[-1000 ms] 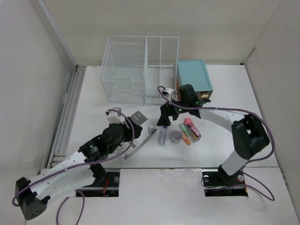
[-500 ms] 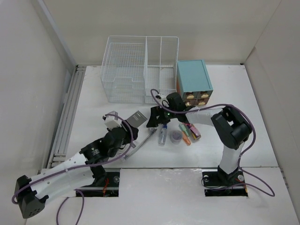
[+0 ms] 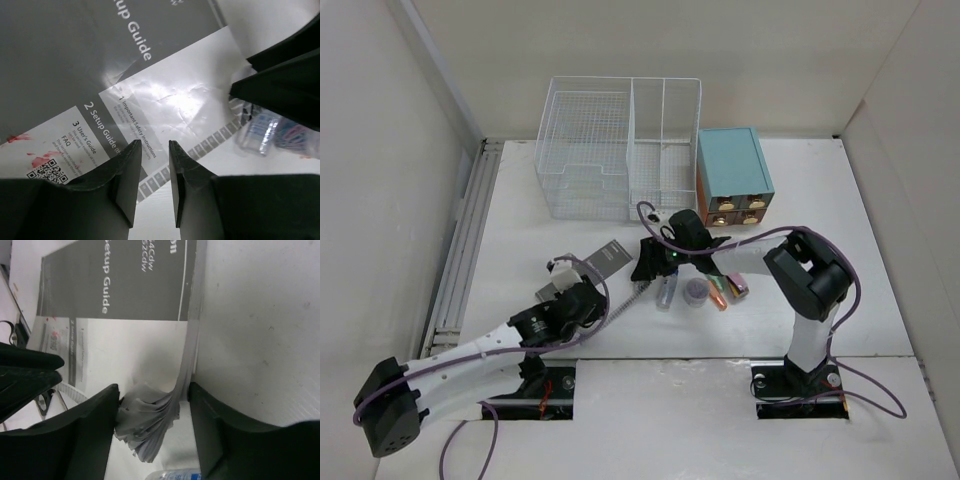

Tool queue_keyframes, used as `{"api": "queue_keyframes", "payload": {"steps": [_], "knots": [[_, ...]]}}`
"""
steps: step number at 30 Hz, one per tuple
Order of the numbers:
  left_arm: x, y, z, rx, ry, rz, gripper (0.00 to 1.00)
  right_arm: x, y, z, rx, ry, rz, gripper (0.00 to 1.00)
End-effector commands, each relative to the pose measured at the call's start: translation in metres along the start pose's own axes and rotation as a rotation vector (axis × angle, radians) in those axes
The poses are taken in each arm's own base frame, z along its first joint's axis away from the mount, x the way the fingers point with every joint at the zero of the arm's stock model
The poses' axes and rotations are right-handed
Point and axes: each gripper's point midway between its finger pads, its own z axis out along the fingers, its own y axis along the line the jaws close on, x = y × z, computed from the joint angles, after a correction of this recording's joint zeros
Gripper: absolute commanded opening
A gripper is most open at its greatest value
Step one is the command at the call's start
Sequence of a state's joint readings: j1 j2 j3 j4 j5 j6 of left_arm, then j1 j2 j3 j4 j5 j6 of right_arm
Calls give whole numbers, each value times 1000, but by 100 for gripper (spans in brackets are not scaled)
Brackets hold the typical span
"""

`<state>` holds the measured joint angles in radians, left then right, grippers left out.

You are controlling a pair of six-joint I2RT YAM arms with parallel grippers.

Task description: Organize the desk

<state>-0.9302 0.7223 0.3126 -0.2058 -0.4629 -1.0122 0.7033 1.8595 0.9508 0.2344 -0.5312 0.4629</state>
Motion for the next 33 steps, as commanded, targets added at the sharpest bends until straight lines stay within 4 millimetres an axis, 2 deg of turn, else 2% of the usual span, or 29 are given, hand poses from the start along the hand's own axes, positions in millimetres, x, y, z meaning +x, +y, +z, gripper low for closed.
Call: {"api": "queue_keyframes", "payload": {"steps": [1, 2, 3, 6, 7, 9, 10, 11, 12, 14, 15, 16, 18, 19, 20, 21, 25, 26, 30, 31, 33], "knots": [[8, -4, 6, 6, 18, -42, 25, 15, -1, 5, -6, 41, 38, 62], [9, -7, 6, 7, 25, -33, 24, 18, -4, 7, -1, 51, 44, 57], [11, -4, 7, -5, 31, -26, 23, 26, -4, 10, 2, 72, 49, 44], [19, -1, 13, -22, 50, -23, 23, 30, -7, 11, 10, 86, 58, 26], [21, 2, 15, -36, 57, -14, 23, 26, -5, 11, 6, 78, 53, 14], [22, 1, 16, -36, 57, -14, 23, 24, -1, 9, -6, 75, 49, 2], [22, 1, 16, -37, 57, -14, 23, 21, 2, 7, -9, 70, 45, 0], [21, -1, 16, -29, 53, -18, 29, 19, 6, 5, -22, 68, 32, 0], [20, -2, 16, -22, 50, -23, 30, 9, 14, 1, -36, 43, 15, 0], [12, -7, 12, -9, 30, -33, 36, 2, 24, -5, -58, 25, -1, 0], [14, -2, 10, -22, 36, -25, 48, -3, 28, -8, -65, 12, -24, 0], [4, -11, 7, -6, 13, -39, 50, -14, 34, -17, -75, -20, -38, 0], [-5, -10, 2, -11, -13, -29, 55, -26, 40, -25, -82, -52, -71, 0], [-13, -14, -1, -8, -39, -38, 60, -37, 44, -34, -86, -85, -82, 0], [-15, -8, -2, -29, -48, -20, 69, -49, 43, -41, -84, -116, -98, 0], [-21, -15, -6, -6, -59, -36, 71, -52, 43, -46, -79, -123, -95, 0], [-33, -17, -11, -14, -90, -1, 78, -66, 45, -66, -78, -154, -170, 0], [-43, -25, -15, 4, -118, -3, 79, -68, 42, -70, -67, -157, -180, 0], [-66, -43, -23, 49, -185, 32, 86, -75, 46, -88, -99, -165, -246, 0], [-71, -45, -23, 55, -204, 46, 87, -75, 42, -90, -96, -162, -236, 0], [-91, -56, -30, 81, -261, 28, 93, -82, 44, -95, -108, -166, -270, 0]]}}
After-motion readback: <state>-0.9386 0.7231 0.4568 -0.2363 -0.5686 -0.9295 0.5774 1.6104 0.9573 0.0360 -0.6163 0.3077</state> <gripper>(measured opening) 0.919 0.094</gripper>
